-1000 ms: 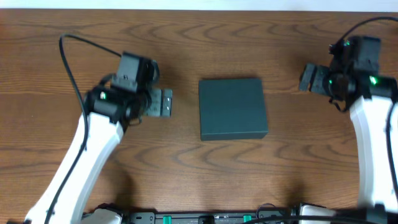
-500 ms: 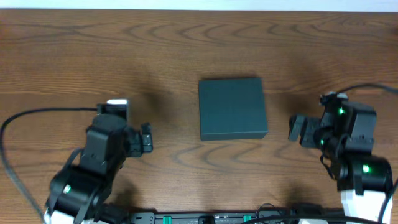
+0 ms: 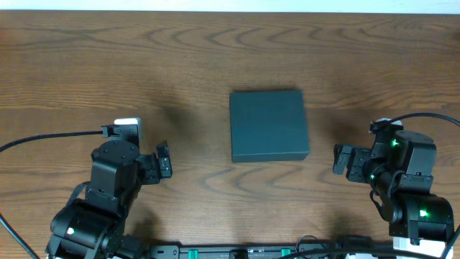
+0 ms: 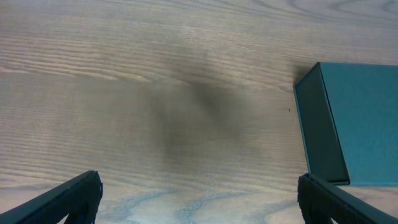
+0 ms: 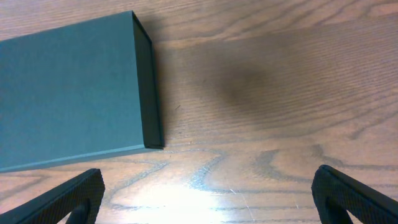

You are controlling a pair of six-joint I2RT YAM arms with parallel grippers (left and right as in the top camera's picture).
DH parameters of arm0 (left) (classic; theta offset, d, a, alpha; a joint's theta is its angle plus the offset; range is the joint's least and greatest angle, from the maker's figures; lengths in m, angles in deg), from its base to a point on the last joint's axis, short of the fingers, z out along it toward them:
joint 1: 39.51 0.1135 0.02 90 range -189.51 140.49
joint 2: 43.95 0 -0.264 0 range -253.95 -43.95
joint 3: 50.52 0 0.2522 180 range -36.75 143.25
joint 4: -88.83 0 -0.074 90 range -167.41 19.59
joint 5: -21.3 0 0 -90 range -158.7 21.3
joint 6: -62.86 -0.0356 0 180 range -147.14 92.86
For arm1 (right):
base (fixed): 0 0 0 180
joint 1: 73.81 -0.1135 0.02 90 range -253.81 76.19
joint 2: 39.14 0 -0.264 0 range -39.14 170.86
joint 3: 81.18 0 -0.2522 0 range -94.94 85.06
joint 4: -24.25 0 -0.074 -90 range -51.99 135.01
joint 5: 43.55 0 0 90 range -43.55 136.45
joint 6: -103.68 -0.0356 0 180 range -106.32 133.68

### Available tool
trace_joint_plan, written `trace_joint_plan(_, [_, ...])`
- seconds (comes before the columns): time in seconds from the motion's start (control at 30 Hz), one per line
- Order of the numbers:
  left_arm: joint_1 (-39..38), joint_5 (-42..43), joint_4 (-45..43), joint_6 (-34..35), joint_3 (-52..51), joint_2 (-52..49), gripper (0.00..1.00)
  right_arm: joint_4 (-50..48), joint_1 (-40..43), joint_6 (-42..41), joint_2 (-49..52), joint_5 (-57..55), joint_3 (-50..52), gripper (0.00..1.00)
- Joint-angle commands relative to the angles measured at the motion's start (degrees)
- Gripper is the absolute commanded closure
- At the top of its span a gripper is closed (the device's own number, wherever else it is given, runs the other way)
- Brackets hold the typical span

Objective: Pack container

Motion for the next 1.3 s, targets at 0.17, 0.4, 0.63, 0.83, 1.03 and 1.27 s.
trace_joint_plan(0.17, [-0.17, -0.90, 0.15, 0.28, 0.02, -0.17, 0.01, 0.13, -0.59, -0.66, -0.26, 0.39, 0.44, 0.01])
trace_joint_plan(0.4, [-0.17, -0.90, 0.15, 0.28, 0.02, -0.17, 0.01, 0.61, -1.42, 0.00, -3.48, -0.70, 0.46, 0.01])
trace_joint_plan(0.63, [-0.17, -0.90, 0.15, 0.31, 0.02, -0.20, 0.01, 0.68, -6.86, 2.03, -18.40, -3.98, 1.68, 0.01])
trace_joint_plan(0.83, [-0.17, -0.90, 0.15, 0.31, 0.02, -0.20, 0.01, -9.27, -6.99, 3.48, -35.28, -4.76, 11.89, 0.01])
trace_joint_plan(1.03, [-0.17, -0.90, 0.15, 0.28, 0.02, -0.20, 0.02, -28.76, -7.02, 3.06, -44.11, -3.76, 26.56, 0.01])
trace_joint_plan(1.27, [-0.17, -0.90, 0.15, 0.28, 0.02, -0.20, 0.02, -52.52, -8.74, 6.38, -44.59, -4.20, 42.03, 0.01])
